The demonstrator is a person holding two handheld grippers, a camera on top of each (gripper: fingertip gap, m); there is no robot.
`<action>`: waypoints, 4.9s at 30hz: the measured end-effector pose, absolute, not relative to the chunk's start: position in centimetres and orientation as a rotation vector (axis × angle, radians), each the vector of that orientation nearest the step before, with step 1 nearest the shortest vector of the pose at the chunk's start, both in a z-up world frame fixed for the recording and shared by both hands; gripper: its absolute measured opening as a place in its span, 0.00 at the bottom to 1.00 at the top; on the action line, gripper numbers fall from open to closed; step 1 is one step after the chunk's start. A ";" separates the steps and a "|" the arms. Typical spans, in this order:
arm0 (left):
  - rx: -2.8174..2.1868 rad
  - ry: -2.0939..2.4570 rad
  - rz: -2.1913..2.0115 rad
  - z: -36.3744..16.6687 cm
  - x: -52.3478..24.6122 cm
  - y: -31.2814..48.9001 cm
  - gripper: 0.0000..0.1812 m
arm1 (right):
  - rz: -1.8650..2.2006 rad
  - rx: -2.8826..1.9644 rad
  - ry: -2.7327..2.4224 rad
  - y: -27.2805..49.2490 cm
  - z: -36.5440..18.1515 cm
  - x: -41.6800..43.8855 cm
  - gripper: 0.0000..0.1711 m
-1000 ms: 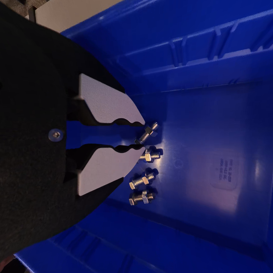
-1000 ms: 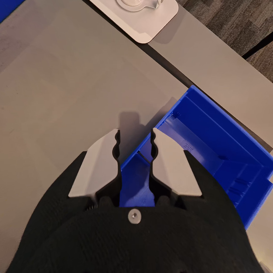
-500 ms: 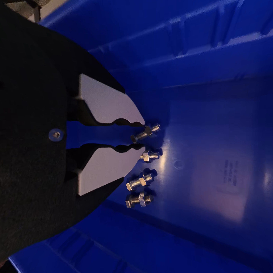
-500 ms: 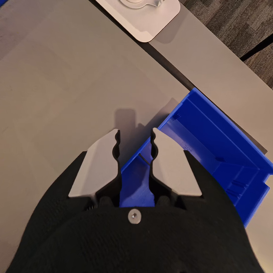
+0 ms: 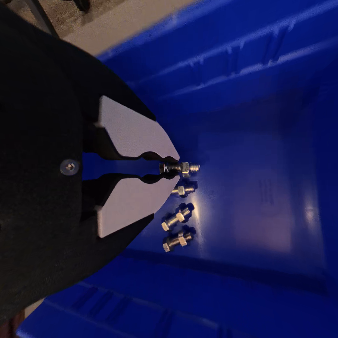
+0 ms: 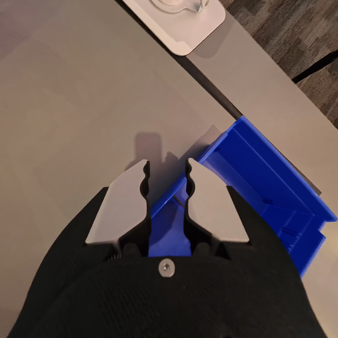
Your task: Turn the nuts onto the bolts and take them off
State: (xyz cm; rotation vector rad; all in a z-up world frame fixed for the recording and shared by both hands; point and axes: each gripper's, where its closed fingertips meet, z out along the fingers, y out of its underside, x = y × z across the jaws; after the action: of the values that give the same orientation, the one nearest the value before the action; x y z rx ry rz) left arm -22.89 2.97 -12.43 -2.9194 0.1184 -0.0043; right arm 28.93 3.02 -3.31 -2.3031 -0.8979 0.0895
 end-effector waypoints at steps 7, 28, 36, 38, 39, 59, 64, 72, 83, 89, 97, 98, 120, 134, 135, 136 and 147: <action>-2.354 0.528 -0.454 0.7 -13.4 2.0 0.05 | 0.113 -1.888 -0.867 3.2 4.2 25.5 0.20; -1.500 1.160 -1.234 10.2 10.5 -9.4 0.05 | 1.264 -1.180 -0.924 -8.7 12.4 10.7 0.10; -1.475 1.209 -1.193 10.0 11.2 -10.1 0.05 | 1.406 -1.181 -0.925 -9.3 12.3 10.4 0.06; -1.466 1.219 -1.192 10.0 11.3 -10.4 0.05 | 1.443 -1.176 -0.936 -9.6 12.3 10.4 0.06; -1.466 1.231 -1.198 9.9 11.4 -10.6 0.05 | 1.448 -1.179 -0.947 -9.7 12.2 10.4 0.06; -1.310 1.537 -1.152 6.6 13.2 -14.5 0.13 | 1.302 -1.033 -1.276 -13.7 11.6 10.2 0.06; -1.296 1.520 -1.196 7.0 13.4 -14.7 0.12 | 1.302 -1.007 -1.288 -13.9 11.6 10.3 0.06; -1.277 1.496 -1.151 7.1 13.6 -14.3 0.09 | 1.331 -1.006 -1.277 -13.7 11.6 10.4 0.06; -1.357 1.428 -1.077 6.9 13.5 -12.6 0.08 | 1.220 -1.077 -1.201 -12.3 12.0 10.4 0.15; -1.349 1.438 -1.075 6.8 13.7 -12.9 0.08 | 1.213 -1.060 -1.232 -12.6 11.5 10.0 0.06; -1.322 1.431 -1.116 7.2 13.9 -13.4 0.13 | 1.229 -1.040 -1.227 -12.9 11.6 9.8 0.06; -1.319 1.429 -1.124 7.2 14.0 -13.4 0.13 | 1.231 -1.036 -1.224 -12.9 11.7 9.8 0.06; -1.400 1.358 -1.014 7.0 13.7 -11.7 0.08 | 1.167 -1.082 -1.189 -11.5 11.9 11.0 0.20; -1.366 1.373 -1.059 7.5 13.9 -12.6 0.08 | 1.325 -1.077 -1.159 -11.7 12.1 11.1 0.16; -1.367 1.377 -1.063 7.4 13.9 -12.7 0.08 | 1.318 -1.077 -1.176 -12.1 11.9 10.6 0.15; -1.366 1.380 -1.068 7.4 14.0 -12.7 0.08 | 1.294 -1.087 -1.191 -12.2 11.7 10.2 0.16; -1.355 1.379 -1.113 7.8 13.8 -13.2 0.08 | 1.337 -1.071 -1.194 -12.5 12.1 10.9 0.16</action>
State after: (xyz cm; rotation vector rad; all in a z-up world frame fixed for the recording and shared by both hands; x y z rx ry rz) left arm 13.84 -13.16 7.85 -1.3552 1.3792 -1.1130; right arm 10.88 -12.48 12.12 -1.0712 -1.1940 1.3375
